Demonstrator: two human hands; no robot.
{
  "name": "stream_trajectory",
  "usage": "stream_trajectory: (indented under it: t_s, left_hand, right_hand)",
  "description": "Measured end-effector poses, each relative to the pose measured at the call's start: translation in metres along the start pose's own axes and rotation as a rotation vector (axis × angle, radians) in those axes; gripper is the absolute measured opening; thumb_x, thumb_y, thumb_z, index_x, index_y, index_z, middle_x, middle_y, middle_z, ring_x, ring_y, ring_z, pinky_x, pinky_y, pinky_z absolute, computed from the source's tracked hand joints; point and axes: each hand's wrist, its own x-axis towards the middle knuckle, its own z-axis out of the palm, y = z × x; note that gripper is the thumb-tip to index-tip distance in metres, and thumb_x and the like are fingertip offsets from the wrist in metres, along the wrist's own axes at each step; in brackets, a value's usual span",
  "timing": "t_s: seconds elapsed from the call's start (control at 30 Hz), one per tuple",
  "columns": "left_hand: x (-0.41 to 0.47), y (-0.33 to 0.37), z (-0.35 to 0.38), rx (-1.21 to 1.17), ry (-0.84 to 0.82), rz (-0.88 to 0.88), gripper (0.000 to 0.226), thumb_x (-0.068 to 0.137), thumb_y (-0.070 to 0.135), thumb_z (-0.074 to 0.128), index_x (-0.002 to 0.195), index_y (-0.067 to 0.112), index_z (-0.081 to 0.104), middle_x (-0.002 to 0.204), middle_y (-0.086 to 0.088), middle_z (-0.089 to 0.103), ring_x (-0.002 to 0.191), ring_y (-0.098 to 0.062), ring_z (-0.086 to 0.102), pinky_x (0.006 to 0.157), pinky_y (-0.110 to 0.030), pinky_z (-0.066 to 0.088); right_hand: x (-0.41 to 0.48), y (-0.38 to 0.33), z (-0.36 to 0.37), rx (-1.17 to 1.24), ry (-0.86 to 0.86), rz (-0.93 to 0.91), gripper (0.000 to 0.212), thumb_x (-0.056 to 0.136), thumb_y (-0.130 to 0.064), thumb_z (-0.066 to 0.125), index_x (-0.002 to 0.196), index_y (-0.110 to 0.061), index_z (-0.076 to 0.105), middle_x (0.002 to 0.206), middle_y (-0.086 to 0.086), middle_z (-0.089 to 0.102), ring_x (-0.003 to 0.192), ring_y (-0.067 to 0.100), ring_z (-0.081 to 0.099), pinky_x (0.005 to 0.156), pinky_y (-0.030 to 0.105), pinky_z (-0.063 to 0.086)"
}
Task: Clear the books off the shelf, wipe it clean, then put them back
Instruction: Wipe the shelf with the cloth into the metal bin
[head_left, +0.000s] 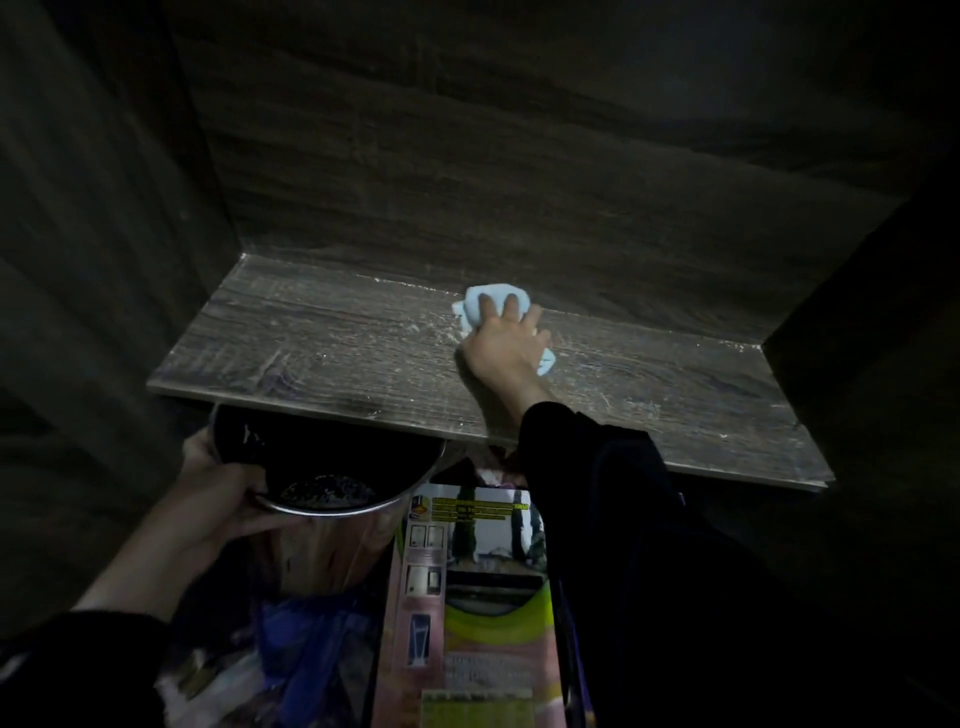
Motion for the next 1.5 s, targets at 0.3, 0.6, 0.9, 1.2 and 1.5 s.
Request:
stream_trajectory:
  t_s: [0.3,0.6,0.9,1.2,1.5]
  left_hand:
    - [0.0,0.0,-0.003,-0.003,-0.004,-0.003,0.055,0.082,-0.023,0.032,0.116,0.02,0.03,0.121,-0.004,0.038,0.086,-0.024,0.052,0.037,-0.042,0.051]
    - [0.009,-0.006,-0.009,0.014,-0.044,-0.019,0.058,0.08,-0.021,0.037,0.118,0.021,0.033,0.105,0.0,0.049,0.084,-0.027,0.058,0.041,-0.041,0.055]
    - [0.007,-0.005,-0.01,-0.026,-0.066,-0.021,0.057,0.079,-0.021,0.034,0.117,0.021,0.033,0.121,-0.01,0.046,0.088,-0.028,0.057,0.039,-0.037,0.053]
    - [0.004,-0.002,-0.008,-0.031,-0.054,-0.033,0.06,0.078,-0.02,0.032,0.117,0.027,0.031,0.118,-0.005,0.044,0.092,-0.029,0.054,0.037,-0.036,0.052]
    - [-0.009,0.004,-0.005,-0.035,-0.048,-0.022,0.061,0.082,-0.016,0.033,0.124,0.028,0.03,0.107,-0.001,0.047,0.079,-0.02,0.054,0.036,-0.032,0.051]
  right_hand:
    - [-0.009,-0.017,0.019,0.13,0.074,-0.494,0.052,0.089,-0.01,0.051,0.139,-0.024,0.049,0.149,0.013,0.038,0.131,0.039,0.032,0.109,0.037,0.024]
    - [-0.008,0.039,0.01,0.418,0.438,0.014,0.045,0.092,-0.013,0.051,0.137,-0.014,0.05,0.143,0.016,0.043,0.124,0.037,0.04,0.097,0.031,0.027]
    - [-0.005,-0.016,0.02,0.109,0.064,-0.054,0.051,0.102,-0.042,0.025,0.152,-0.031,0.018,0.16,0.009,0.003,0.145,0.035,0.002,0.113,0.052,0.007]
    - [-0.038,-0.034,0.038,0.125,-0.019,-0.473,0.049,0.102,-0.042,0.03,0.15,-0.037,0.02,0.16,0.004,0.013,0.145,0.027,0.011,0.117,0.044,0.012]
    - [-0.094,-0.054,0.051,0.074,-0.058,-0.783,0.064,0.082,-0.024,0.031,0.145,-0.021,0.039,0.15,0.02,0.033,0.131,0.045,0.034,0.103,0.056,0.031]
